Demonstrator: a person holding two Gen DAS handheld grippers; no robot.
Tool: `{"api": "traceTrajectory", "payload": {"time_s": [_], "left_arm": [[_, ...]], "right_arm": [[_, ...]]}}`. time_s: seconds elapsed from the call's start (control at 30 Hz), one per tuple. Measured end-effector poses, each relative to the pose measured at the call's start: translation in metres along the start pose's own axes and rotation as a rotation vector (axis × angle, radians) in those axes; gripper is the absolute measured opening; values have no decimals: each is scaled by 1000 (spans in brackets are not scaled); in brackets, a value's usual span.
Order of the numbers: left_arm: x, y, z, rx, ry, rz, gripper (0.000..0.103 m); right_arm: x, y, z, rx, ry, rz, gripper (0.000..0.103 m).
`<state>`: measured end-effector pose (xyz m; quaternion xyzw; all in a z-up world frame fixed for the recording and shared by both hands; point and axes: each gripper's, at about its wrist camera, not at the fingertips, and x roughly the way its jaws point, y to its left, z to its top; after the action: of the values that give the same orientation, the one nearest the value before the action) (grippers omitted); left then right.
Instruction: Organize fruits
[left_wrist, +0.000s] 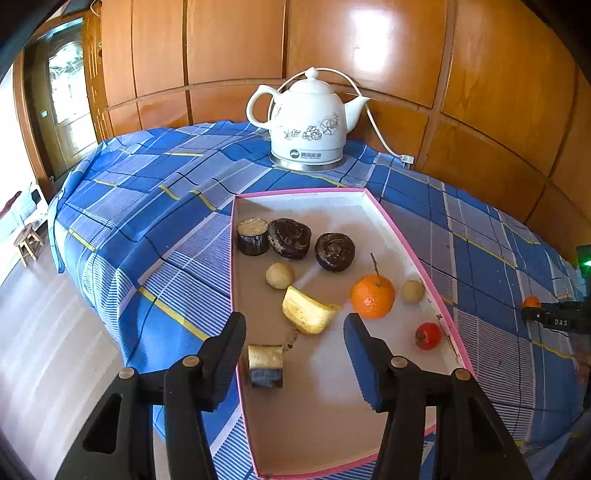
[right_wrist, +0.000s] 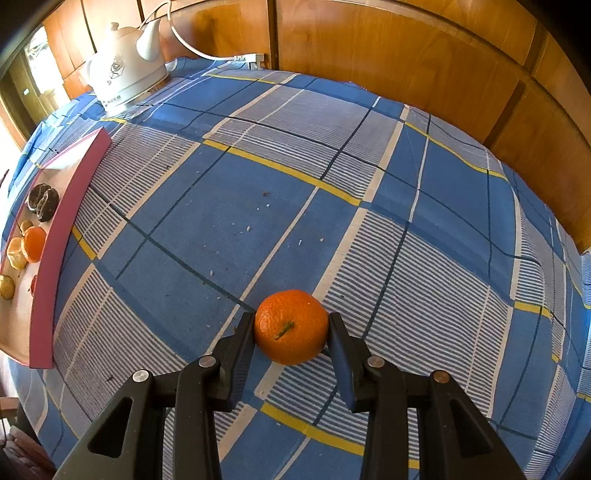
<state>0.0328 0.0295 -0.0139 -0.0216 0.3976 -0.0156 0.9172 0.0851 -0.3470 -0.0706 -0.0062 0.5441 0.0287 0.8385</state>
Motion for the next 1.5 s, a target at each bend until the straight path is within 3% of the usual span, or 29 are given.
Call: {"api": "traceTrajectory", "payload": {"time_s": [0.1,0.3,0.57,0.7,0.83,0.97,1.17,1.43,1.5], "left_arm": [[0,3,1,-9,-3,3,60],[0,17,4,-41,-11,16,62],[-7,49,9,-112,-36,57,65],[-7,59,7,-129,-34,63,65],[-6,66,4,-144,-30,62,65],[-3,69,0,-152,-19,59,65],[1,70,-4,-145,-5,51,67],[2,72,-6,-161,-8,48,72],[2,72,-6,-162,-8,47,72]], "right_arm": [[-5,5,1,-3,-1,14,39],[-38,43,2,-51,-73,130,39],[-78,148,1,-254,-151,358,39],[-80,202,0,-351,-147,442,39],[-62,241,-1,-416,-108,455,39],[-27,268,7,-422,-59,402,39],[4,277,12,-377,-7,394,42],[-18,268,0,-406,-46,418,46],[-19,271,-5,-428,-42,398,39]]}}
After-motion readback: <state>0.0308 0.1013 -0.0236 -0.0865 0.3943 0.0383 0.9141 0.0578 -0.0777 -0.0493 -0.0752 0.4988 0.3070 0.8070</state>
